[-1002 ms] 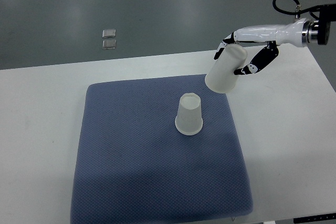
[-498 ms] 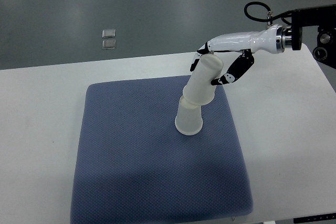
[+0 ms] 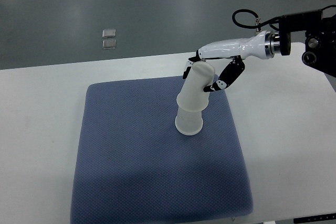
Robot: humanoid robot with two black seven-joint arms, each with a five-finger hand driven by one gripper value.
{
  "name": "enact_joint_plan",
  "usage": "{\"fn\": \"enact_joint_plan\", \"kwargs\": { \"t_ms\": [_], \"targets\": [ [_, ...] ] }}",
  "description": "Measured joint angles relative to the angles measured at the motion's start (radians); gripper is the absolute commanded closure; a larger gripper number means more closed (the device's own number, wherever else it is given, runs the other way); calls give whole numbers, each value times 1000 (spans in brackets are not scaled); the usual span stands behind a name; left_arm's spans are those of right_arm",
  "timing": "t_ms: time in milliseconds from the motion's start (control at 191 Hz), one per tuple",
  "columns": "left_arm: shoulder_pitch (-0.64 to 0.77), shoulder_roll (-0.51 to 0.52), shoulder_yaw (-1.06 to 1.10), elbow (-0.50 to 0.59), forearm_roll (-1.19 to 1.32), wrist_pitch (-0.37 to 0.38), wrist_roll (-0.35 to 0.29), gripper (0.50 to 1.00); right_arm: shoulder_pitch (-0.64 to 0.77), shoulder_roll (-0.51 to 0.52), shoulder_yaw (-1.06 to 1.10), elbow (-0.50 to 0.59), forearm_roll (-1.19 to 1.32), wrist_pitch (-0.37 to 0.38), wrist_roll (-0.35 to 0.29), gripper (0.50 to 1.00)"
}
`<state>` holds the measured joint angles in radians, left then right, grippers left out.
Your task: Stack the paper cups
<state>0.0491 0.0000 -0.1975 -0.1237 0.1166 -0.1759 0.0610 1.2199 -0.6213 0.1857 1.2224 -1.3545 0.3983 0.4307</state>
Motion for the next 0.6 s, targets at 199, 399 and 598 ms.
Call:
{"fn": "enact_joint_plan", "kwargs": {
  "t_ms": [199, 399, 598],
  "targets": [
    [0, 0, 0, 0, 0, 0, 0, 500, -5, 10, -1, -1, 0, -7, -17, 879],
    [0, 0, 0, 0, 0, 0, 0, 500, -6, 26, -2, -1, 0, -7, -18, 750],
    [0, 0, 0, 0, 0, 0, 0, 500, -24, 35, -2, -1, -1, -9, -18, 599]
  ]
}}
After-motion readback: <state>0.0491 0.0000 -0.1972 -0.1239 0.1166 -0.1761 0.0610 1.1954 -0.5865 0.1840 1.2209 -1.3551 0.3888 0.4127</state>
